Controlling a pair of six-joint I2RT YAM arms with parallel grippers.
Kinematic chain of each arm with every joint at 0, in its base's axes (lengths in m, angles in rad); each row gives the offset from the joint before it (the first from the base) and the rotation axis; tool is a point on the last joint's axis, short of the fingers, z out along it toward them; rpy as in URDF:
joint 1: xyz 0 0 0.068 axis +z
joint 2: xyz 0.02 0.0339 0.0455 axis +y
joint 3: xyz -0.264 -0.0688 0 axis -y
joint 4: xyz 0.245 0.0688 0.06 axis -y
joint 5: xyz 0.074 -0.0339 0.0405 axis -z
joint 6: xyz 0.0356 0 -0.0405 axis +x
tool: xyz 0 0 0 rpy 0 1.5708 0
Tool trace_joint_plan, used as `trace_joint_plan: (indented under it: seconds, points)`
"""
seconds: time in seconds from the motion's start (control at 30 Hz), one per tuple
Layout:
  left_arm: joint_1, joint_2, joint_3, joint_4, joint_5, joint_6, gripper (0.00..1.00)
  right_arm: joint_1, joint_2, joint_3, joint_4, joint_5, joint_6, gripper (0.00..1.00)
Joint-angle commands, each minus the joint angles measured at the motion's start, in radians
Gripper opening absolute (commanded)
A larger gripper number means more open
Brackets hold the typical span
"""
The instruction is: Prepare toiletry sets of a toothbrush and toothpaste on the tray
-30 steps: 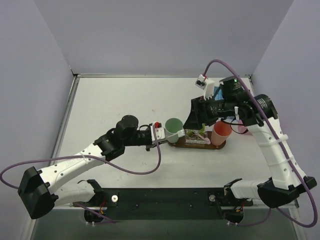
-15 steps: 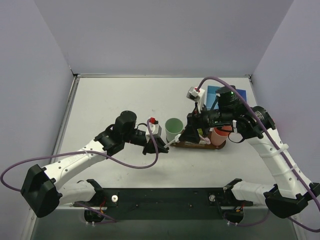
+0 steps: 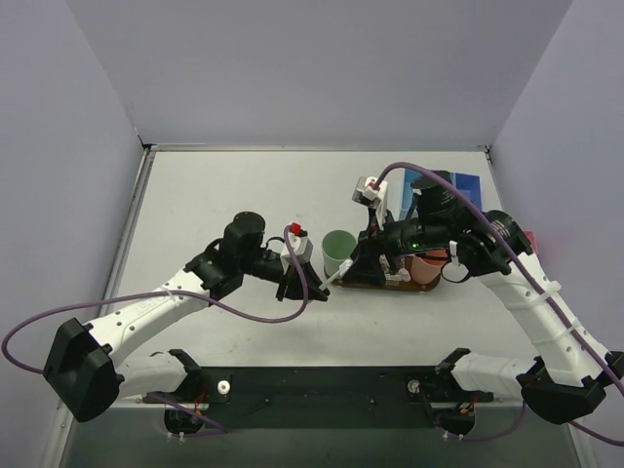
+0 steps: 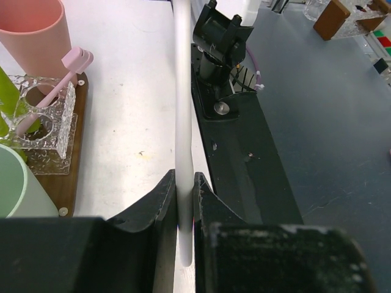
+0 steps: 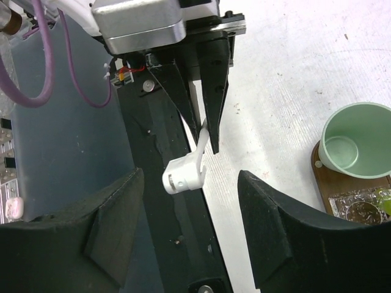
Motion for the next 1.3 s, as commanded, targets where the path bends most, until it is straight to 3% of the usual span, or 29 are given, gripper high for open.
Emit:
trace_joint_plan:
  seconds: [0.0,0.3,0.5,1.03,1.17,1.27]
  points:
    - [0.012,0.012,0.047,0.064,0.075,-0.04,0.0,0.019,-0.01,0.007,0.024,-0.023,-0.033,0.57]
    - [0.014,0.021,0.05,0.069,0.099,-0.057,0.0,0.045,0.007,0.013,0.026,-0.012,-0.045,0.44]
    - [0.015,0.021,0.052,0.073,0.113,-0.065,0.0,0.052,0.013,0.005,0.031,0.032,-0.056,0.49]
    - [0.014,0.038,0.058,0.08,0.156,-0.086,0.0,0.07,0.011,0.004,0.066,0.049,-0.065,0.49]
    - [0.014,0.041,0.063,0.081,0.162,-0.091,0.0,0.072,0.01,0.005,0.069,0.049,-0.064,0.34]
    - [0.014,0.041,0.061,0.087,0.164,-0.097,0.0,0.072,0.01,-0.001,0.069,0.04,-0.054,0.31]
